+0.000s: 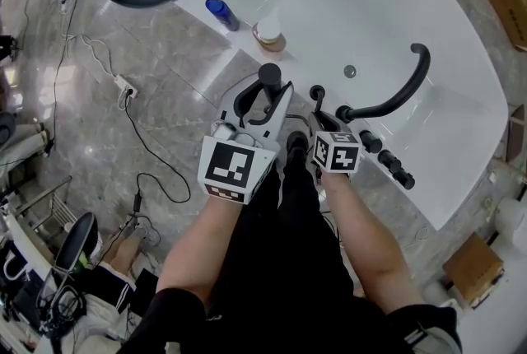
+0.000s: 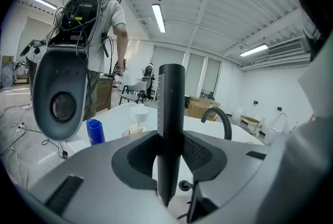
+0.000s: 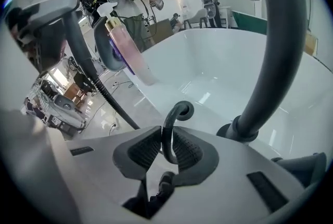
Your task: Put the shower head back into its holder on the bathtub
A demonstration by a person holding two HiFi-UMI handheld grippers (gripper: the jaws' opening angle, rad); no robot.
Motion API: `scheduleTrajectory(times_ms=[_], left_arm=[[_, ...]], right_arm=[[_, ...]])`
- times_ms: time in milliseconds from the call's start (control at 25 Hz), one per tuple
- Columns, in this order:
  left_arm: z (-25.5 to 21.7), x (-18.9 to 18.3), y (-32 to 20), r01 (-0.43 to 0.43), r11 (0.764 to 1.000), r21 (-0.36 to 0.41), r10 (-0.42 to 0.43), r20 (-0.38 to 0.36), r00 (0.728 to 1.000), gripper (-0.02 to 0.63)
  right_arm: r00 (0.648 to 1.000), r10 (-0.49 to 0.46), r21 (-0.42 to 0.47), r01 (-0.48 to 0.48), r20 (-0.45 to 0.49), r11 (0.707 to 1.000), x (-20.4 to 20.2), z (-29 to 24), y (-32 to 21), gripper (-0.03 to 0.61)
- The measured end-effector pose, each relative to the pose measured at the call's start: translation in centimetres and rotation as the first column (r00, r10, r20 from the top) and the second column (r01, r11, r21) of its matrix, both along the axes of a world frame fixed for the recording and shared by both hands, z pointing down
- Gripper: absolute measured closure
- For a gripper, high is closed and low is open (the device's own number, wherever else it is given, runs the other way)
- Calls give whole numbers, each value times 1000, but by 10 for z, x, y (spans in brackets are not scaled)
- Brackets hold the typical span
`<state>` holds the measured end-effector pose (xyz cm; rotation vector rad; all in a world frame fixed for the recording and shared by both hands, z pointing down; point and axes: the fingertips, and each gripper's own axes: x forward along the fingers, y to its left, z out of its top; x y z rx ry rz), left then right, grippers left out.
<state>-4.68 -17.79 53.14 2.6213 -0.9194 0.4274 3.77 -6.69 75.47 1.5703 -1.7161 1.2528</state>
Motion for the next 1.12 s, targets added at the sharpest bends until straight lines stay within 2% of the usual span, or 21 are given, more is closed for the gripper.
scheduleTrajectory(times_ms=[40,120,200,240,320,360,480,600,760,840,960,1120], left_arm=[[0,-1,-1,1,1000,-1,-1,-1,1000,472],[1,-2,0,0,1000,-6,0,-4,1000,472],[4,-2,1,-4,1000,-8,4,-3,1000,472],[5,-2,1,-6,1000,-9,6,-2,1000,472],[9,-2,3,-10,1000,-12,10,0,1000,472],[11,-1,5,-12,1000,-12,12,1,1000,472],[18,-1,7,-23,1000,-5,23,-2,1000,472],[33,-1,5,-24,1000,-2,24,-17,1000,472],[65,-4,6,-36,999,-15,36,-5,999,472],[82,-7,10,-44,999,-31,44,10,999,472],[101,-12,14,-33,998,-61,34,15,999,472],[95,-21,17,-26,996,-80,27,22,999,472]], right_arm=[[1000,7,15,-7,-15,1000,3,-3,-2,497],[999,15,34,-14,-33,999,7,-5,-7,551],[999,16,33,-15,-38,999,9,-2,-10,566],[999,15,30,-14,-34,999,8,0,-11,550],[1000,3,24,-3,-23,1000,2,2,-9,466],[1000,-7,22,8,-20,1000,-1,3,-5,451],[999,-29,7,29,-14,1000,-12,16,15,443],[1000,-6,1,6,-2,1000,-17,48,28,422],[998,59,101,-55,-37,993,-9,74,16,404],[996,70,149,-61,-55,987,-8,77,11,436],[995,72,172,-59,-71,983,-9,79,10,501],[994,73,161,-59,-80,985,-7,50,22,505]])
